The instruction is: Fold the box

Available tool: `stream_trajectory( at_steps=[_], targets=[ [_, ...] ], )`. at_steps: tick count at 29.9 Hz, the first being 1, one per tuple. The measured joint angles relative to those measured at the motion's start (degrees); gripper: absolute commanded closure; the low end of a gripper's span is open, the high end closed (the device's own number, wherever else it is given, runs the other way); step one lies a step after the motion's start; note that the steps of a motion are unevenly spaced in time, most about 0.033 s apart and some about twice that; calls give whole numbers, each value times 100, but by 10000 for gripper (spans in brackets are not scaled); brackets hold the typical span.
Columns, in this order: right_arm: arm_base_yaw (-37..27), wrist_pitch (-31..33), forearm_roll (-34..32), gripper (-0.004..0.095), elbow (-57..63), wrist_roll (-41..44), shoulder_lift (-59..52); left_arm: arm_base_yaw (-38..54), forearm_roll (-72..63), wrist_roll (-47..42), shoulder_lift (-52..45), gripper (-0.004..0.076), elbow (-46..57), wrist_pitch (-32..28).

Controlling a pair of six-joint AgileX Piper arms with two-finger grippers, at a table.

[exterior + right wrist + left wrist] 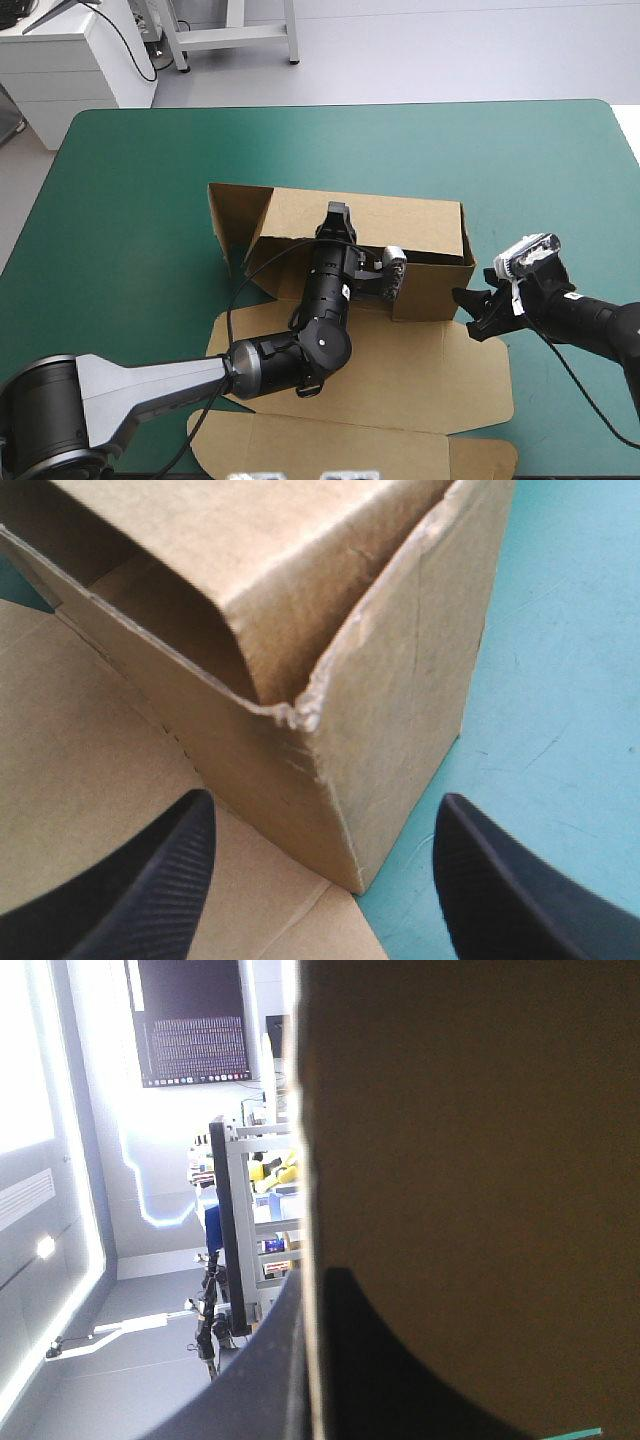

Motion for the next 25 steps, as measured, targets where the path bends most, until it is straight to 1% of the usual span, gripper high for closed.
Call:
stream_trajectory(
  at_steps=[11,13,15,17,21,22,25],
  targets=[
    [0,0,54,279,5,18,0,0,0,0,0,731,0,0],
    [66,-96,120,279,49,18,0,0,0,0,0,731,0,0],
    [280,-304,167,279,173,21,-2,0,0,0,0,731,0,0],
    [634,-631,189,279,307,70,-2,0,0,0,0,731,0,0],
    [1347,-1502,263,280,374,241,-2,0,0,0,0,731,0,-5],
    [1565,-1798,263,279,387,314,-2,0,0,0,0,731,0,-5],
    [2025,-2407,188,279,403,611,-2,0,0,0,0,731,0,-5]
  ],
)
